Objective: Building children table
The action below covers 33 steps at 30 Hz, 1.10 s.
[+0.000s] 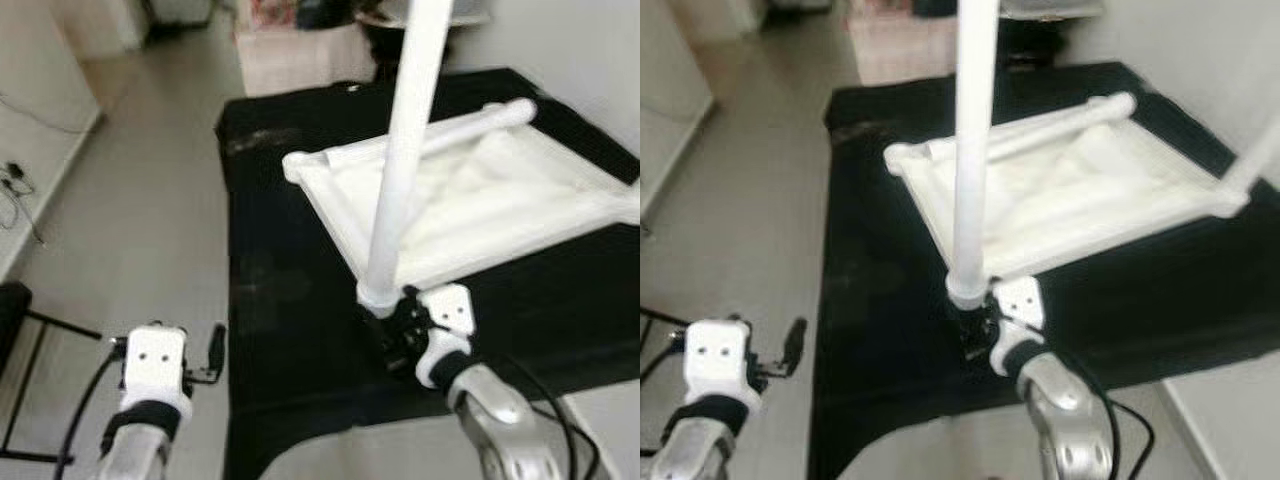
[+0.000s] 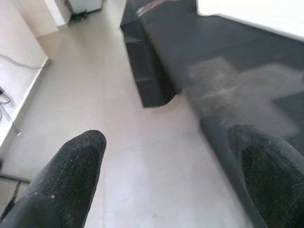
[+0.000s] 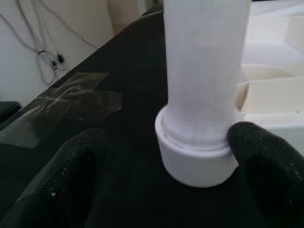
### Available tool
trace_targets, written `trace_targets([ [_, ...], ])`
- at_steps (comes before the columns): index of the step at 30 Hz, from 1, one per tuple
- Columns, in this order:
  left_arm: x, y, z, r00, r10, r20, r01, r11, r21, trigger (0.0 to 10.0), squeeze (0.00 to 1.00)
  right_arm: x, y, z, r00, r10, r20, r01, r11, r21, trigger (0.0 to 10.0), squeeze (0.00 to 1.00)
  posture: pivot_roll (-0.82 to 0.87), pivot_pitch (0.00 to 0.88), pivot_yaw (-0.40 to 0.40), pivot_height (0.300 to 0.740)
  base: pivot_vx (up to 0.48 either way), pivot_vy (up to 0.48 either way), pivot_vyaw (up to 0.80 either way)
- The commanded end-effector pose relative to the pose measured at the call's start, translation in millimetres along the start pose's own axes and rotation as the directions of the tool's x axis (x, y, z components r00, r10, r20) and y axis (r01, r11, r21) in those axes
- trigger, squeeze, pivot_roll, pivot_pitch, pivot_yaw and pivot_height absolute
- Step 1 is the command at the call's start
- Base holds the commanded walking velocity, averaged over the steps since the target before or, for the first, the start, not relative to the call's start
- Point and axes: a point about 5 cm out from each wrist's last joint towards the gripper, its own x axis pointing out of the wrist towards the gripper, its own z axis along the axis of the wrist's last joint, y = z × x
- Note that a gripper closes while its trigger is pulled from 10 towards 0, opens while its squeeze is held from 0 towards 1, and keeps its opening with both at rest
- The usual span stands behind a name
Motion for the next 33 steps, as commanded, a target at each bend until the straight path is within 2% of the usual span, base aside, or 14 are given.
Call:
trace_targets([
  [1, -2.8, 1.6, -4, 1.000, 0.007, -0.022, -0.006, 1.000, 0.010, 10.0, 0.00, -3.2, 0.9, -2, 1.000, 0.007, -0.004, -0.007, 1.000, 0.007, 10.0, 0.00, -0.07, 0.143, 0.046, 0.740, 0.000, 0.480, 0.00],
  [7, -3.0, 0.4, -3, 1.000, 0.001, -0.020, -0.001, 1.000, 0.008, 10.0, 0.00, -4.0, 1.6, 0, 0.999, 0.032, -0.006, -0.032, 0.999, -0.010, 10.0, 0.00, -0.07, 0.144, 0.047, 0.740, 0.000, 0.480, 0.00],
  [11, -2.6, -0.8, -2, 1.000, -0.011, -0.019, 0.011, 1.000, 0.010, 10.0, 0.00, -1.2, 14.1, 6, 0.988, 0.153, 0.018, -0.151, 0.985, -0.087, 10.0, 0.00, -0.06, 0.143, 0.048, 0.740, 0.000, 0.480, 0.00],
  [19, -1.1, -0.5, 1, 0.999, -0.034, 0.001, 0.034, 0.999, 0.016, 10.0, 0.00, 8.1, 19.2, 10, 0.988, 0.152, 0.038, -0.149, 0.987, -0.065, 10.0, 0.00, -0.06, 0.141, 0.051, 0.740, 0.000, 0.000, 0.00],
  [25, 0.7, 1.5, 1, 0.999, -0.040, -0.002, 0.041, 0.999, 0.019, 10.0, 0.00, 22.0, 28.0, 20, 0.982, 0.169, 0.083, -0.165, 0.985, -0.059, 10.0, 0.00, -0.05, 0.133, 0.053, 0.740, 0.000, 0.000, 0.00],
  [33, 2.2, 1.3, 0, 0.999, -0.047, 0.002, 0.047, 0.999, 0.018, 10.0, 0.00, 25.3, 30.1, 20, 0.980, 0.179, 0.089, -0.174, 0.983, -0.062, 10.0, 0.00, -0.04, 0.121, 0.050, 0.740, 0.000, 0.000, 0.00],
])
